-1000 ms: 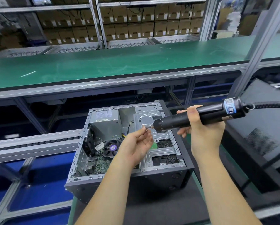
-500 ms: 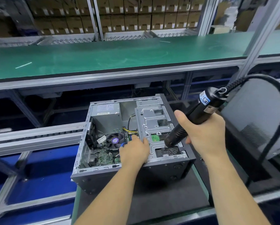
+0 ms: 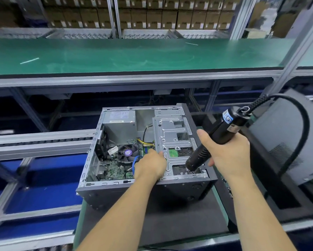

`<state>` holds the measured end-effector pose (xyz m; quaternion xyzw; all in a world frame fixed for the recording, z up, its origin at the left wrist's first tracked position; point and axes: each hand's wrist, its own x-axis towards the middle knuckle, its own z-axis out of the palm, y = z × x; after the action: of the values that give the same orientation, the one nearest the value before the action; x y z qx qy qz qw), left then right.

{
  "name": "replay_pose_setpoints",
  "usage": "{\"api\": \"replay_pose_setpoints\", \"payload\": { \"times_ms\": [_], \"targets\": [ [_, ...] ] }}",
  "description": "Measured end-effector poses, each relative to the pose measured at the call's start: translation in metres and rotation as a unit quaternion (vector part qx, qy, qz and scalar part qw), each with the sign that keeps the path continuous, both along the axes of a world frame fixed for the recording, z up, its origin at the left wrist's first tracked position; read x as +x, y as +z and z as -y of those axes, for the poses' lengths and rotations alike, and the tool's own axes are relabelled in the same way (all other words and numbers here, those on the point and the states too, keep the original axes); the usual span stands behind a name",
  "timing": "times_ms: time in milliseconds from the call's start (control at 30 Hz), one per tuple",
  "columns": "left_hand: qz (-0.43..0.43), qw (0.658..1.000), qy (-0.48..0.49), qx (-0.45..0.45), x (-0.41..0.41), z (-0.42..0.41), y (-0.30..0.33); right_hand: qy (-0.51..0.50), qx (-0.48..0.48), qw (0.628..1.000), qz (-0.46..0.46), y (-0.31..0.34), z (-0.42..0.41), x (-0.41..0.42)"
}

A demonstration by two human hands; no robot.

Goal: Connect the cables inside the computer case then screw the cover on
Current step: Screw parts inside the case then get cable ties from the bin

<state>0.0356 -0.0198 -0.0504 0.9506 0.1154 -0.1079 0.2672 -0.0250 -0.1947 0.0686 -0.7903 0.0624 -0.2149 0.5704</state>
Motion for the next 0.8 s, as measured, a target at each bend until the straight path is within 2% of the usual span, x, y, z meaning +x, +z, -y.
{"api": "replay_pose_setpoints", "payload": {
  "times_ms": [267,533,800],
  "targets": [
    [0.005,1.0,0.007,-0.002,-0.0005,0.0001,-0.0008,0.032,-0.01,0.999,-0.01,0.0016,0.0033,-0.001],
    [0.003,1.0,0.011,0.007,-0.0003,0.0005,-0.0015,0.089,-0.1,0.991,-0.012,0.0018,0.0029,0.0031],
    [0.006,1.0,0.014,0.007,-0.0003,0.0004,-0.0026,0.117,-0.098,0.988,-0.024,-0.0002,0.0008,0.0054]
  ]
}}
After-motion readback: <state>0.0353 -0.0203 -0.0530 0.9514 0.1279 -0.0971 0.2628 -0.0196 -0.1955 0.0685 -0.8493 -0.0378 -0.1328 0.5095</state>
